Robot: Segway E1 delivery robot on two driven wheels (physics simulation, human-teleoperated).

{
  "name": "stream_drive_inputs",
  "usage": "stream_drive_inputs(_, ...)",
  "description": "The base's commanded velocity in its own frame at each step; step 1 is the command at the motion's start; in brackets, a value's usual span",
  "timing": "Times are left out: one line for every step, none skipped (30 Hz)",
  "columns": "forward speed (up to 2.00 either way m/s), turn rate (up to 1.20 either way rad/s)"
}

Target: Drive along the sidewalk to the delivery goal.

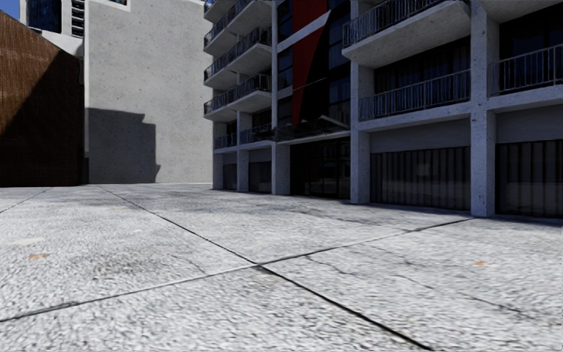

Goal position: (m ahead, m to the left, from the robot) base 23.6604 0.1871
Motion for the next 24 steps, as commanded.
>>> stream_drive_inputs(1.94, 0.02)
stream_drive_inputs(1.94, 0.00)
stream_drive_inputs(1.94, 0.00)
stream_drive_inputs(1.94, 0.00)
stream_drive_inputs(1.94, 0.00)
stream_drive_inputs(1.94, 0.22)
stream_drive_inputs(1.94, 0.62)
stream_drive_inputs(1.94, 0.86)
stream_drive_inputs(1.94, 0.97)
stream_drive_inputs(1.94, 1.08)
stream_drive_inputs(1.94, 1.08)
stream_drive_inputs(1.94, 1.20)
stream_drive_inputs(1.94, 1.20)
stream_drive_inputs(1.94, 1.20)
stream_drive_inputs(1.94, 1.20)
stream_drive_inputs(1.94, 1.20)
stream_drive_inputs(1.94, 1.20)
stream_drive_inputs(1.94, 1.18)
stream_drive_inputs(1.94, 0.72)
stream_drive_inputs(1.94, 0.53)
stream_drive_inputs(1.94, 0.24)
stream_drive_inputs(1.94, 0.05)
stream_drive_inputs(1.94, 0.05)
stream_drive_inputs(1.94, 0.00)
